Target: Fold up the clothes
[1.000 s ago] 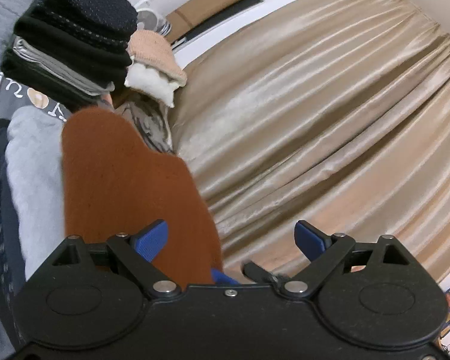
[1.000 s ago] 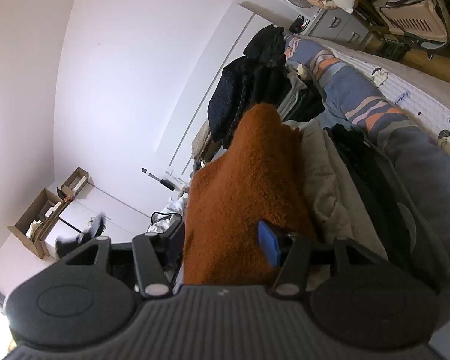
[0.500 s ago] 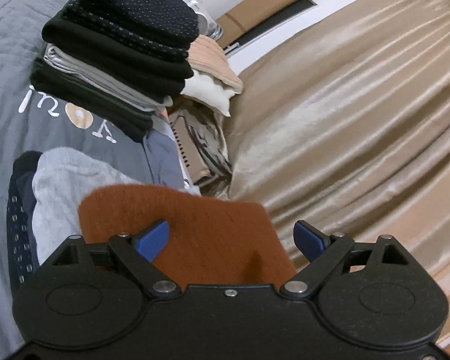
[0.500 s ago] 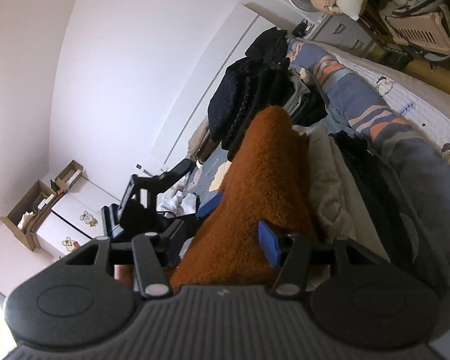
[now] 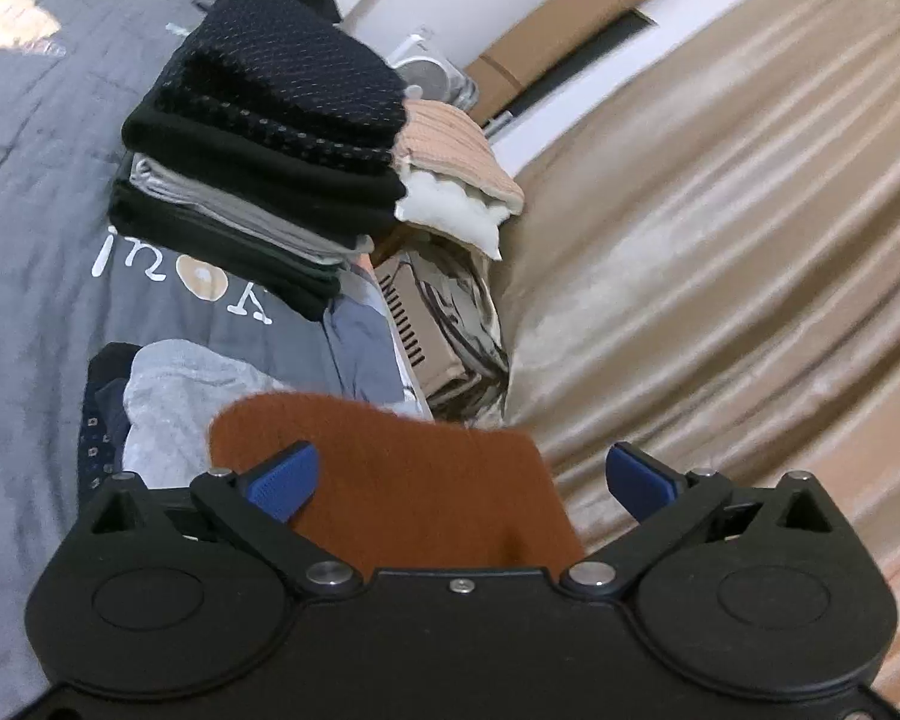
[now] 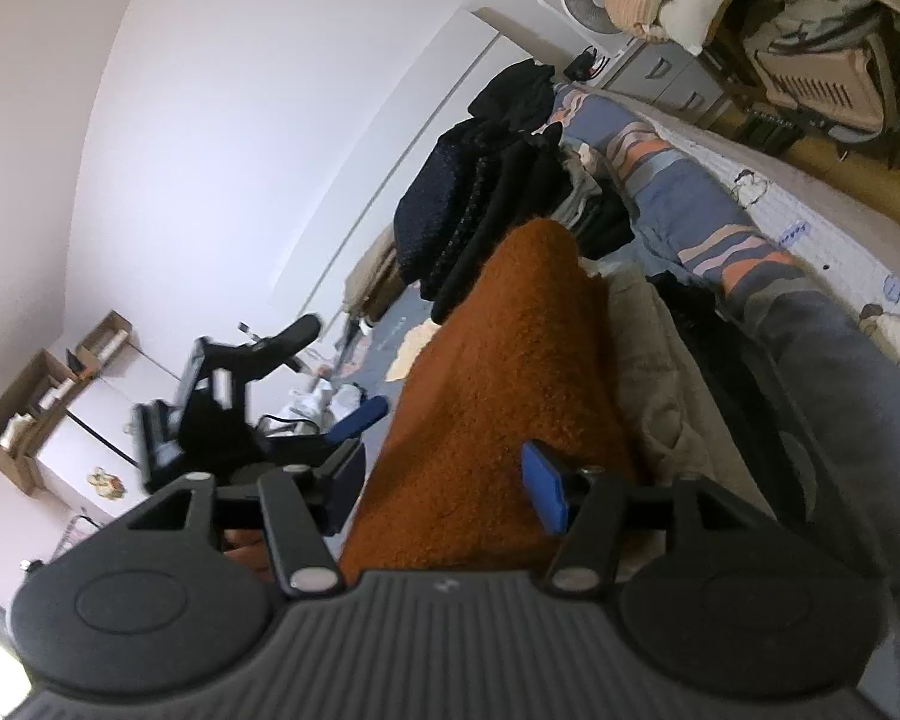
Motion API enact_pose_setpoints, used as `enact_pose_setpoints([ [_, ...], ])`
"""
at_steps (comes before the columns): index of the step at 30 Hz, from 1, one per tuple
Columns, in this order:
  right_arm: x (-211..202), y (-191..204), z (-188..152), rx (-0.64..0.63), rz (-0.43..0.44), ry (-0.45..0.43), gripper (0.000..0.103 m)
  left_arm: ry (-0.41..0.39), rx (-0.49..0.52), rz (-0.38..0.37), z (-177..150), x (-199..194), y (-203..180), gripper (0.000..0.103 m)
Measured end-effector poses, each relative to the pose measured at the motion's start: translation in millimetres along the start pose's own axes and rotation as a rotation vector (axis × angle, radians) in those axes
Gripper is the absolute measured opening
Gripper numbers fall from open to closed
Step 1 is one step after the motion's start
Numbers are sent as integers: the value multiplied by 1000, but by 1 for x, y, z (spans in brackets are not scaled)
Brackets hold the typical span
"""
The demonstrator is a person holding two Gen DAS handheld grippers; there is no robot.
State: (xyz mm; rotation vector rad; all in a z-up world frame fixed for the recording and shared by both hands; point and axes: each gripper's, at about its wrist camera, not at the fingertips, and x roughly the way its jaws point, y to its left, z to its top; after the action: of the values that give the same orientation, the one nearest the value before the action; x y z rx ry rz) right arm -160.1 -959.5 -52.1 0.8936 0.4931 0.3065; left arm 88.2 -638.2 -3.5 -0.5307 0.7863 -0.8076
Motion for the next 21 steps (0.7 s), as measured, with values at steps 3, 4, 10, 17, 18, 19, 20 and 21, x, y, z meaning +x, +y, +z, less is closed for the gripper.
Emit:
enact_pose_setpoints([
  [3,-6,10,0,-12,6,-13,58,15,40,-41,-10,-18,-15,103],
  [4,-9,14,0,-17,15,-19,58,37,32,-82,-15,-22,-18,103],
  [10,-21,27,31,-18,41,-67,58,95,-38,-258,-56,-34,-23,103],
  [17,24,33,73,-36,24,9,58,128,-127,-312,-92,-28,-12,103],
  [18,33,31,76,-26,13,25,58,130,-124,-306,-94,-26,-11,103],
  [19,42,27,78,-16,2,41,58,136,-131,-303,-95,-24,-9,103],
  [20,51,22,79,-4,-10,55,58,142,-142,-301,-97,-23,-6,103],
  [21,60,17,81,8,-22,70,58,145,-153,-301,-99,-21,-4,103],
])
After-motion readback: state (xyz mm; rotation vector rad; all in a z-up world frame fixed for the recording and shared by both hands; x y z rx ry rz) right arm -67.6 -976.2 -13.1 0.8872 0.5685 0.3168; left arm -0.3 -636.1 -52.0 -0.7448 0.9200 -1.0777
